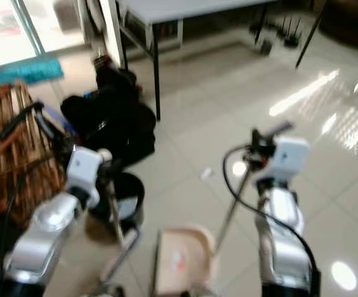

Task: Sweep floor

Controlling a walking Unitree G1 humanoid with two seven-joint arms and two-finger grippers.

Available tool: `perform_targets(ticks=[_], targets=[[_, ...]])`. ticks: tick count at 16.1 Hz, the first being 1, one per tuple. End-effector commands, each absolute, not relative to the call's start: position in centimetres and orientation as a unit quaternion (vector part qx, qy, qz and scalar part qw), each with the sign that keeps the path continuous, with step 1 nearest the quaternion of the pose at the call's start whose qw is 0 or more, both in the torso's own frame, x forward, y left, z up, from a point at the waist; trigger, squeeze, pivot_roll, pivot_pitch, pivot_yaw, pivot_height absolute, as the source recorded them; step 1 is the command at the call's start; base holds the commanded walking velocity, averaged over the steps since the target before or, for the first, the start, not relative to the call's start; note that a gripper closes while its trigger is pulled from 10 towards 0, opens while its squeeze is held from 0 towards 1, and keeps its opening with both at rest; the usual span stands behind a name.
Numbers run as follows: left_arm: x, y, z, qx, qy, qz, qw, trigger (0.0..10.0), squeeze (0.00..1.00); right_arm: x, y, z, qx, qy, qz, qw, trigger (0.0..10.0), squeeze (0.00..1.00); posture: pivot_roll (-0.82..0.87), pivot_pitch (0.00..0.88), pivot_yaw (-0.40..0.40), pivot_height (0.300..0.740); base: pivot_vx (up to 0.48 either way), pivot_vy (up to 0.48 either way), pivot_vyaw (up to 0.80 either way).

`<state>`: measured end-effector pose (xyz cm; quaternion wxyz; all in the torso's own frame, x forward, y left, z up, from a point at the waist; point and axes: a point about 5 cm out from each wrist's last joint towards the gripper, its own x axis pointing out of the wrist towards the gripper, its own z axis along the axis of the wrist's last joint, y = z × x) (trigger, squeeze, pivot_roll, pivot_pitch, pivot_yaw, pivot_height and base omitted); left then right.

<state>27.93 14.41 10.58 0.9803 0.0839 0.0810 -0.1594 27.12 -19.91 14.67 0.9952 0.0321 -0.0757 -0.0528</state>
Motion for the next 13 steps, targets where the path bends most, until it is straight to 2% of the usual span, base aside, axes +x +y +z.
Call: perform_targets(ticks=[1, 11, 13], targets=[[28.6, 14.6, 11.3, 0.088, 0.061, -0.156, 0.982, 10.0, 0.00, 26.9, -19.6, 15.6, 0.030, -0.090, -0.048, 0.994, 10.0, 0.00, -0.13, 0.068, 0.001, 0.740, 0.000, -0.349, 0.00], [30.8, 14.2, 12.5, 0.087, 0.038, -0.160, 0.983, 10.0, 0.00, 26.6, -19.4, 15.4, 0.051, -0.068, -0.072, 0.994, 10.0, 0.00, -0.16, 0.063, 0.033, 0.740, 0.000, -0.350, 0.00], [31.0, 14.5, 12.4, 0.051, 0.051, -0.148, 0.986, 10.0, 0.00, 26.1, -19.4, 15.1, 0.057, -0.059, -0.080, 0.993, 10.0, 0.00, -0.16, 0.066, 0.031, 0.740, 0.000, 0.240, 0.00]])
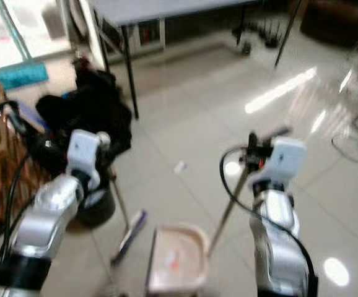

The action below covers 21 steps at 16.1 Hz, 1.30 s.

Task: Sweep floor

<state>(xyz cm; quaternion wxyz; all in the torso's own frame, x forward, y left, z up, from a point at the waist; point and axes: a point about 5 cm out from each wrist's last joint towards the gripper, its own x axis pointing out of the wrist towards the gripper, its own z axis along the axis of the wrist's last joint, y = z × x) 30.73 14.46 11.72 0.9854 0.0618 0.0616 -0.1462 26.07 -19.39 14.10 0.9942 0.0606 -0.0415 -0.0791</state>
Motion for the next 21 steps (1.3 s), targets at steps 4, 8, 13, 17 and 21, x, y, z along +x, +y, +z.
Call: perform_targets(ticks=[4, 8, 13, 17, 21], targets=[[31.3, 15.1, 12.8, 0.074, 0.047, -0.136, 0.987, 10.0, 0.00, 25.8, -18.9, 14.8, 0.067, -0.050, -0.079, 0.993, 10.0, 0.00, -0.15, 0.073, 0.029, 0.740, 0.000, 0.322, 0.00], [31.8, 15.3, 14.0, 0.078, 0.013, -0.122, 0.989, 10.0, 0.00, 26.2, -18.8, 15.1, 0.078, -0.045, -0.079, 0.993, 10.0, 0.00, -0.15, 0.074, 0.034, 0.740, 0.000, 0.000, 0.00], [32.1, 14.7, 15.0, 0.063, -0.004, -0.132, 0.989, 10.0, 0.00, 26.7, -18.4, 15.0, 0.094, -0.036, -0.074, 0.992, 10.0, 0.00, -0.14, 0.076, 0.036, 0.740, 0.266, 0.000, -0.22], [32.2, 14.8, 15.4, 0.068, -0.015, -0.127, 0.990, 10.0, 0.00, 27.6, -17.9, 15.2, 0.108, -0.035, -0.061, 0.992, 10.0, 0.00, -0.14, 0.075, 0.035, 0.740, 0.408, 0.000, 0.00], [32.5, 14.7, 15.8, 0.070, -0.023, -0.124, 0.990, 10.0, 0.00, 27.9, -17.9, 15.7, 0.108, -0.048, -0.066, 0.991, 10.0, 0.00, -0.14, 0.075, 0.040, 0.740, 0.412, 0.000, 0.00]])
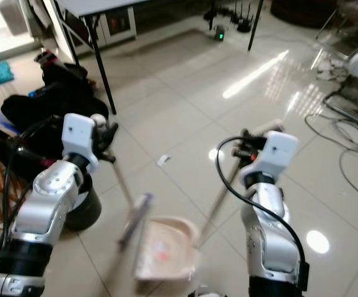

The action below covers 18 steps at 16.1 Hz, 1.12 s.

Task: Sweep floor

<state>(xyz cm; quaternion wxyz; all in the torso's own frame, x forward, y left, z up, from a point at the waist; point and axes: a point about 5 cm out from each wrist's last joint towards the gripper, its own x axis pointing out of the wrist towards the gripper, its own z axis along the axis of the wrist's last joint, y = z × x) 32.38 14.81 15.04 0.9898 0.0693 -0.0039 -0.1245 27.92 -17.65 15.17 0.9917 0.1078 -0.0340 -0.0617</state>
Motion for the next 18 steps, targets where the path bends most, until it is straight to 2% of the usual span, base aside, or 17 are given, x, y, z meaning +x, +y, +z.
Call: perform_targets(ticks=[1, 18], targets=[[32.62, 14.71, 15.89, 0.070, -0.023, -0.123, 0.990, 10.0, 0.00, 27.92, -17.91, 15.81, 0.107, -0.051, -0.066, 0.991, 10.0, 0.00, -0.14, 0.077, 0.040, 0.740, 0.412, 0.000, 0.00], [32.15, 15.61, 15.54, 0.080, -0.020, -0.113, 0.990, 10.0, 0.00, 28.22, -17.67, 16.39, 0.084, -0.071, -0.048, 0.993, 10.0, 0.00, -0.13, 0.038, 0.030, 0.740, 0.426, 0.000, 0.00]])
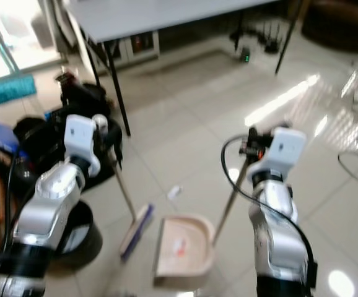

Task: Sweep floor

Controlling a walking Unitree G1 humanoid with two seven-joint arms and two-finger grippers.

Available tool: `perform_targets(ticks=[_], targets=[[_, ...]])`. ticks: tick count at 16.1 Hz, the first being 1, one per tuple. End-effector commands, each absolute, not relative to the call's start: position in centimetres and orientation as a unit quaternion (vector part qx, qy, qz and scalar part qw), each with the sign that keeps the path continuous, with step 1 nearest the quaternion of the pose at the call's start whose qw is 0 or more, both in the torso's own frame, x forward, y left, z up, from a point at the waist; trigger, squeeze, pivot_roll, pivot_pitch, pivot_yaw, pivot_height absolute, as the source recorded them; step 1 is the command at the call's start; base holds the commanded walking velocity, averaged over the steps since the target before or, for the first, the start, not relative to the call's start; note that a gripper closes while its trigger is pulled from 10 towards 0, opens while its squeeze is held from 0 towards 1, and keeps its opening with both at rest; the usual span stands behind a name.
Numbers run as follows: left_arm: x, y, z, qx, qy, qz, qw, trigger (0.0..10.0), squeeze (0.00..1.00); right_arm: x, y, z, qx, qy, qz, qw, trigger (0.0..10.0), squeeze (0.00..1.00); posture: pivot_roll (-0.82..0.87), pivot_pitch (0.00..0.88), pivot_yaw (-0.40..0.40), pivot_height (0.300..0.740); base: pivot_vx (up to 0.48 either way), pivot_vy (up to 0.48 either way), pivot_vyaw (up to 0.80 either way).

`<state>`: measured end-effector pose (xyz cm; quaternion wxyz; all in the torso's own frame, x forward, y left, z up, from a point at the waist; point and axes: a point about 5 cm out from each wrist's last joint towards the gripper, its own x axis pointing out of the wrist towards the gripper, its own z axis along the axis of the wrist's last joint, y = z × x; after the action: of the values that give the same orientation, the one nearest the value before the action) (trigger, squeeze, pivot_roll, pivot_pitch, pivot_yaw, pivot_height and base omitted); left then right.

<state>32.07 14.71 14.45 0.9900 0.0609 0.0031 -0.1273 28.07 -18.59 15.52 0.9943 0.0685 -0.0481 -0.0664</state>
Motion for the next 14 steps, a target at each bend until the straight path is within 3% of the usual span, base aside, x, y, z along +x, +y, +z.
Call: perform_targets(ticks=[1, 12, 14], targets=[[32.14, 15.56, 15.53, 0.080, -0.020, -0.114, 0.990, 10.0, 0.00, 28.23, -17.67, 16.37, 0.084, -0.071, -0.047, 0.993, 10.0, 0.00, -0.13, 0.036, 0.030, 0.740, 0.428, 0.000, 0.00], [32.29, 15.63, 15.72, 0.082, -0.023, -0.118, 0.989, 10.0, 0.00, 28.50, -17.60, 16.50, 0.084, -0.075, -0.045, 0.993, 10.0, 0.00, -0.13, 0.028, 0.031, 0.740, 0.431, 0.000, 0.00], [32.28, 15.53, 15.70, 0.083, -0.023, -0.120, 0.989, 10.0, 0.00, 28.49, -17.70, 16.43, 0.091, -0.074, -0.048, 0.992, 10.0, 0.00, -0.13, 0.029, 0.032, 0.740, 0.431, 0.000, -0.80]])
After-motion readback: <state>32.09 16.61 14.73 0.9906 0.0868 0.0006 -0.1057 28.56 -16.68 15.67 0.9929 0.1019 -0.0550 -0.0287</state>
